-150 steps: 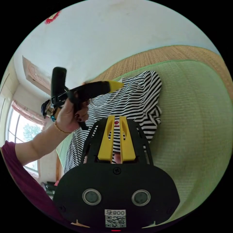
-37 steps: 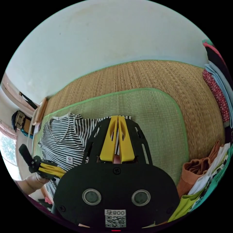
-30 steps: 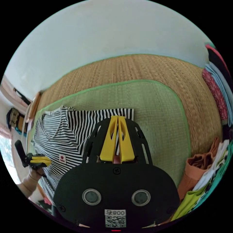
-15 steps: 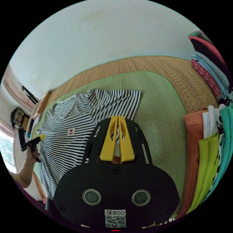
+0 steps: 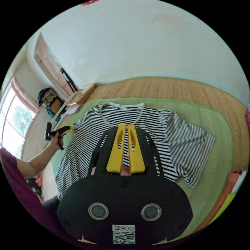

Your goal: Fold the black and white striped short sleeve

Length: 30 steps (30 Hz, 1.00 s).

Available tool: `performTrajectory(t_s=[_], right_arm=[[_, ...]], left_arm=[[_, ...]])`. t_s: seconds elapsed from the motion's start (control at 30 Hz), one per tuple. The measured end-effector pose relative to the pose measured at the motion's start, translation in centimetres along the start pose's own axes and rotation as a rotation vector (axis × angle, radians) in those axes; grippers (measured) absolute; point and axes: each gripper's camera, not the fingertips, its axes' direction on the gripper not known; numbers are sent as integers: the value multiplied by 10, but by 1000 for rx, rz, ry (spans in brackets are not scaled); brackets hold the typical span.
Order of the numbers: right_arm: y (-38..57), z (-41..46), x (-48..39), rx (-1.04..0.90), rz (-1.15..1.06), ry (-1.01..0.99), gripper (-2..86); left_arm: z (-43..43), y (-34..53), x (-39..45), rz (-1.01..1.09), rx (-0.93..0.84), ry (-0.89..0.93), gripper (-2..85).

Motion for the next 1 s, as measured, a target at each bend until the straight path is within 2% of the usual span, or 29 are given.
performTrajectory(t_s=[0.07, 0.17, 0.23, 0.33, 0.4, 0.47, 0.57, 0.7, 0.87, 1.0], right_arm=[[-37, 33, -60, -34, -104, -95, 27], [-81, 71, -141, -80, -257, -182, 40], [-103, 96, -191, -119, -357, -179, 50], [-130, 149, -260, -243, -467, -175, 65], [-140, 178, -292, -304, -515, -113, 73], [-148, 204, -320, -315, -561, 45, 75], [-156, 222, -338, -323, -584, 125, 75], [-166, 244, -337, -398, -544, 131, 71], [-182, 229, -333, -327, -447, 74, 55], [-190, 232, -344, -332, -464, 63, 46]], left_arm=[[-1, 5, 3, 45, 25, 51, 31], [-4, 23, 35, 260, 13, 24, 16], [1, 45, 61, 426, -19, -38, 11], [12, 66, 71, 514, -57, -88, 8], [16, 74, 70, 537, -72, -112, 7], [17, 82, 68, 545, -73, -123, 7], [17, 93, 65, 571, -72, -127, 7], [22, 109, 65, 630, -102, -141, 7], [22, 121, 57, 640, -108, -127, 7], [22, 128, 50, 646, -115, -134, 8]])
